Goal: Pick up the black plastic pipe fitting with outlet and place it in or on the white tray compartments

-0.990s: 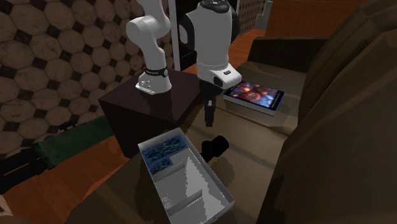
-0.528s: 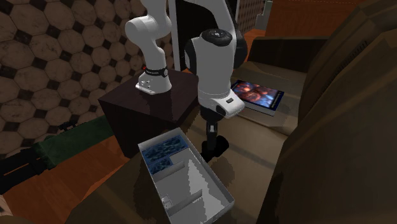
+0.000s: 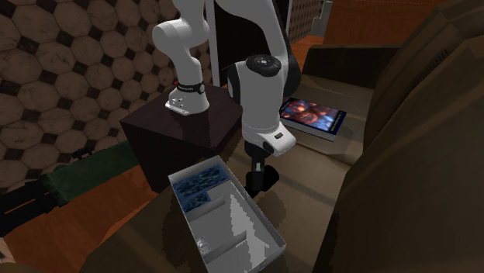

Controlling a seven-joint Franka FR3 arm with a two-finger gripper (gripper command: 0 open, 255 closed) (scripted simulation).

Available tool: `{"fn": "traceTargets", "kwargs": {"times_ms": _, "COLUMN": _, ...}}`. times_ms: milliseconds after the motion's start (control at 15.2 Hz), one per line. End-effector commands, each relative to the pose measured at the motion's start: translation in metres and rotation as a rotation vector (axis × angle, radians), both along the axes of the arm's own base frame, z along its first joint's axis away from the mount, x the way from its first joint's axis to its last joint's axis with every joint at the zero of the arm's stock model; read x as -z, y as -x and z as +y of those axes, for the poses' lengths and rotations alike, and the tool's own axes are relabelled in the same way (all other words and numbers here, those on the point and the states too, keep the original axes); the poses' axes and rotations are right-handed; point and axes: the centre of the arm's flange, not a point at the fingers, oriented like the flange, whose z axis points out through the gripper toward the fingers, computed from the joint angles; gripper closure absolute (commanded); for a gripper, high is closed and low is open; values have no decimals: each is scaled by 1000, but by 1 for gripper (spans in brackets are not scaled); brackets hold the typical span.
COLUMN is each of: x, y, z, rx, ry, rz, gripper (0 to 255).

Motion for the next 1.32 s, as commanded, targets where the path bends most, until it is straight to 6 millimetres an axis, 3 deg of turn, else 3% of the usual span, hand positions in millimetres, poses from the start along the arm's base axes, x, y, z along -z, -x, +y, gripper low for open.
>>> {"fn": "traceTargets", "kwargs": {"times_ms": 0, "x": 1, "y": 0, "z": 0, "rx": 0, "ry": 0, "rz": 0, "gripper": 0}}
{"fn": "traceTargets", "kwargs": {"times_ms": 264, "x": 1, "y": 0, "z": 0, "rx": 0, "ry": 0, "rz": 0, "gripper": 0}}
{"fn": "traceTargets", "kwargs": {"times_ms": 330, "x": 1, "y": 0, "z": 0, "rx": 0, "ry": 0, "rz": 0, "gripper": 255}}
{"fn": "traceTargets", "kwargs": {"times_ms": 924, "x": 1, "y": 0, "z": 0, "rx": 0, "ry": 0, "rz": 0, "gripper": 255}}
{"fn": "traceTargets", "kwargs": {"times_ms": 1254, "x": -25, "y": 0, "z": 0, "rx": 0, "ry": 0, "rz": 0, "gripper": 255}}
